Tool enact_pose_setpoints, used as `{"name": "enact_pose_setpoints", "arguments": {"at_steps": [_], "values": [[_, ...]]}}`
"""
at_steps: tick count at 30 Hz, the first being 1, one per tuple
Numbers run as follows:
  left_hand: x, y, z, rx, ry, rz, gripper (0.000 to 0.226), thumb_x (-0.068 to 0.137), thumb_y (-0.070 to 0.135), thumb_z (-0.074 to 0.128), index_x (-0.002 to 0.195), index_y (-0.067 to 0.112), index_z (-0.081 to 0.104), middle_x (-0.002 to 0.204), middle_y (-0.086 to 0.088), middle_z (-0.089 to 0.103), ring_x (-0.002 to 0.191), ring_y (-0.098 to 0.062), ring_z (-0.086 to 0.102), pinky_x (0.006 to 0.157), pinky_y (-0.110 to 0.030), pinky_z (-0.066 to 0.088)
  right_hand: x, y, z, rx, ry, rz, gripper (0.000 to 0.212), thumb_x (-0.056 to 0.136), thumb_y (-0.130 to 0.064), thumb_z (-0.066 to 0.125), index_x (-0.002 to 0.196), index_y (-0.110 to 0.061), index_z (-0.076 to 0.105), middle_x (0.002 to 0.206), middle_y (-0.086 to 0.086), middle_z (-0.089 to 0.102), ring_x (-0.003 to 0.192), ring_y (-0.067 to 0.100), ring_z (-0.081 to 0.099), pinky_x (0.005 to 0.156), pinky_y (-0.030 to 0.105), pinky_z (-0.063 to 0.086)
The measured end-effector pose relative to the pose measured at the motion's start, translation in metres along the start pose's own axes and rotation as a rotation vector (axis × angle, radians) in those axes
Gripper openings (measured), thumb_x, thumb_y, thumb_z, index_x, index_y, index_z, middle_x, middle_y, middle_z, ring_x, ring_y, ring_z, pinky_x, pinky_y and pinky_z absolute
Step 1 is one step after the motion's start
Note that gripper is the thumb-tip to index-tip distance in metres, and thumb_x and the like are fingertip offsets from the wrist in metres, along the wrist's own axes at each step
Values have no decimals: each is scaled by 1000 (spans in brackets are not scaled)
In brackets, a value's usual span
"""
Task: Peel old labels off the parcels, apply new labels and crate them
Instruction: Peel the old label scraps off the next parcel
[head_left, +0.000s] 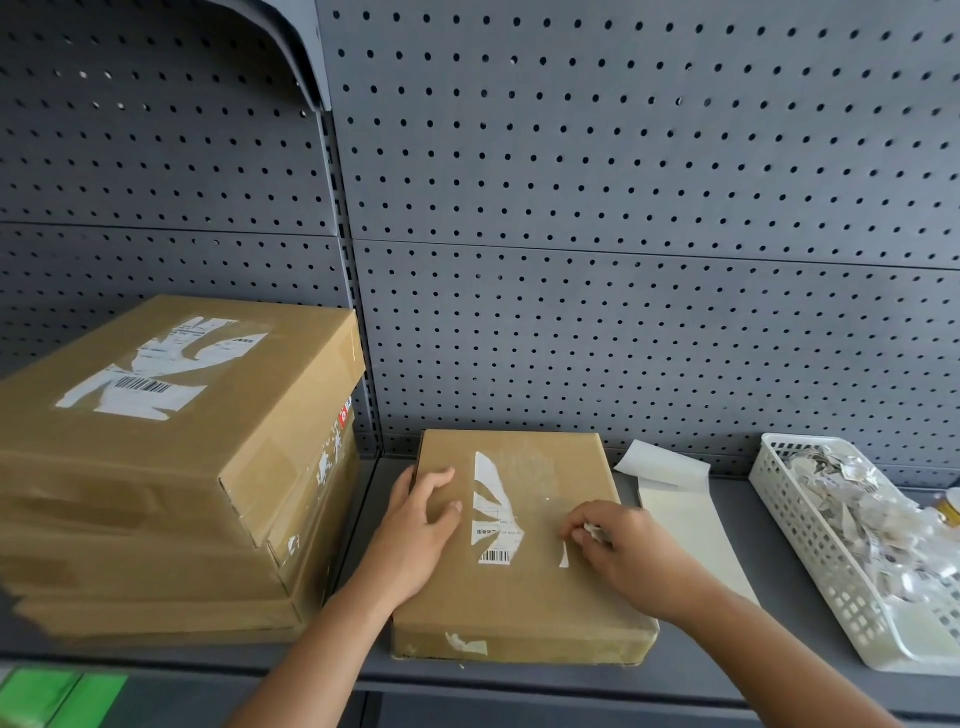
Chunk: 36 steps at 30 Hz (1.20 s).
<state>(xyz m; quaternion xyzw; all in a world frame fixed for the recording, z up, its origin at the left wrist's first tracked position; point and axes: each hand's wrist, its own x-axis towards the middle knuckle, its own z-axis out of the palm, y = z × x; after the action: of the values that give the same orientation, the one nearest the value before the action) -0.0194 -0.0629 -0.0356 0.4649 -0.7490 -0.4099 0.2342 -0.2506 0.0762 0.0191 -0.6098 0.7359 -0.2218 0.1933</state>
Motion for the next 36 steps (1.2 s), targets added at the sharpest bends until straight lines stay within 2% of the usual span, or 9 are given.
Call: {"name": "enact_pose_setpoints", "arguments": {"at_steps": [5, 10, 15, 17, 20, 22, 28, 34, 36], "values": [[0, 1, 0, 4, -4, -4, 37, 101, 50, 48, 137, 55, 41, 160, 18, 15, 130, -8, 47, 103, -34, 46, 1, -1, 3, -42, 19, -44, 11, 92, -21, 58, 93, -29, 67, 89, -18, 64, 83, 2, 58, 72, 11, 45], [1, 0, 0, 1, -3, -5, 37, 101, 51, 48, 137, 56, 41, 160, 17, 15, 132, -10, 47, 105, -38, 46, 2, -2, 2, -46, 10, -67, 7, 89, -17, 60, 86, -22, 64, 80, -16, 59, 77, -7, 53, 66, 10, 41], [0, 1, 0, 3, -2, 0, 39, 102, 47, 48, 140, 51, 41, 159, 18, 15, 131, -8, 45, 99, -31, 44, 2, -2, 4, -75, 21, -85, 3, 92, -19, 62, 94, -21, 63, 88, -18, 58, 73, -4, 54, 69, 9, 41], [0, 2, 0, 3, 0, 0, 39, 102, 48, 48, 140, 51, 41, 159, 18, 15, 130, -8, 46, 99, -31, 44, 2, -2, 8, -123, 32, -97, 6, 95, -18, 58, 93, -21, 63, 92, -15, 57, 74, 0, 55, 71, 14, 42], [0, 1, -1, 12, 2, 0, 39, 101, 49, 48, 139, 53, 41, 160, 17, 15, 129, -8, 47, 100, -33, 45, 3, -2, 15, -215, 10, -93, 12, 97, -14, 47, 95, -21, 58, 99, -10, 55, 80, 14, 58, 76, 32, 50], [0, 0, -1, 14, -1, -2, 39, 101, 50, 47, 139, 54, 40, 160, 16, 15, 130, -9, 47, 101, -34, 46, 0, -2, 14, -236, -32, -90, 15, 97, -12, 42, 94, -20, 54, 100, -8, 52, 83, 18, 56, 76, 32, 48], [-1, 4, -1, 7, 2, -8, 39, 102, 46, 48, 140, 50, 42, 161, 15, 15, 117, -2, 43, 92, -29, 42, -14, -5, 1, 9, -72, -62, 15, 101, -13, 41, 90, -22, 47, 95, -10, 52, 85, 8, 49, 75, 15, 40], [-2, 6, -2, 10, -4, -8, 39, 102, 47, 48, 141, 50, 42, 160, 15, 16, 121, -4, 45, 97, -32, 44, -25, -8, -5, 239, -74, 19, 14, 103, -24, 42, 92, -25, 51, 85, -4, 66, 80, 11, 59, 79, 33, 50], [-2, 4, -2, 10, -2, -6, 40, 102, 46, 48, 141, 48, 42, 159, 15, 16, 118, -2, 43, 94, -30, 42, -27, -9, -7, 405, -44, 49, 13, 102, -23, 47, 93, -20, 55, 84, 3, 71, 77, 18, 62, 78, 37, 51]]}}
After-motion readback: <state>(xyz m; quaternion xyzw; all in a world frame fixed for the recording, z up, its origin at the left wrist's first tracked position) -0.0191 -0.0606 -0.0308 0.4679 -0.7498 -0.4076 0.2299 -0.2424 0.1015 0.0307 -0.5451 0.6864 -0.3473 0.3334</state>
